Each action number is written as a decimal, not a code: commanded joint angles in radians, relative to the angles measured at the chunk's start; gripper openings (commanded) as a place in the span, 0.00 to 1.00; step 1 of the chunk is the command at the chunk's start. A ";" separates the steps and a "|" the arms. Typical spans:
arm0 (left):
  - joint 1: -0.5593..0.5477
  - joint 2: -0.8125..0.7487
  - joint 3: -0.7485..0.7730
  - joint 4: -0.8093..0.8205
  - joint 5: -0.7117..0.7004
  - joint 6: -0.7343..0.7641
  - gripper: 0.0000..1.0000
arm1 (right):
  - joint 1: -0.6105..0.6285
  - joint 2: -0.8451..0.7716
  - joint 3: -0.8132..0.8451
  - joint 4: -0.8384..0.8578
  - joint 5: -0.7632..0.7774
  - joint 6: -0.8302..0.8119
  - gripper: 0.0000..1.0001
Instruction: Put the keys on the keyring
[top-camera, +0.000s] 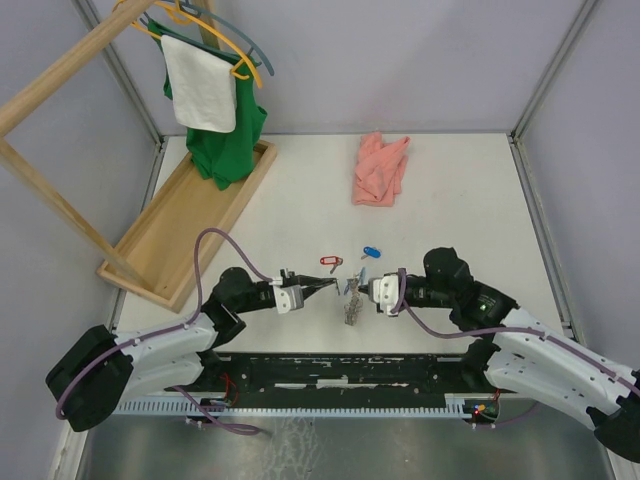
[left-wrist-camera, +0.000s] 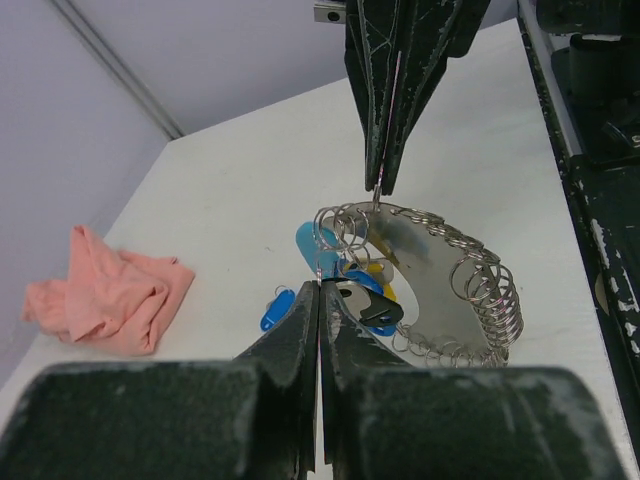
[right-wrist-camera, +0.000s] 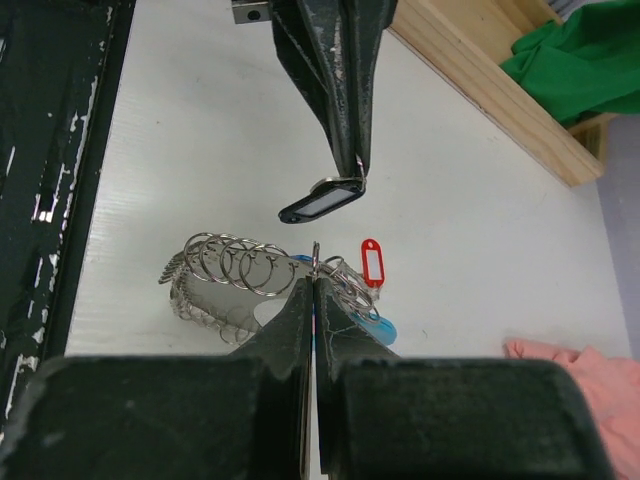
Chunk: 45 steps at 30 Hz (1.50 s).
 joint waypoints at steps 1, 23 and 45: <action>0.005 0.006 0.081 -0.051 0.103 0.156 0.03 | -0.003 -0.001 0.069 -0.064 -0.057 -0.169 0.01; 0.004 -0.011 0.148 -0.209 0.213 0.255 0.03 | -0.003 0.047 0.139 -0.131 -0.055 -0.343 0.01; -0.004 0.029 0.198 -0.255 0.275 0.260 0.03 | -0.003 0.061 0.124 -0.069 -0.047 -0.303 0.01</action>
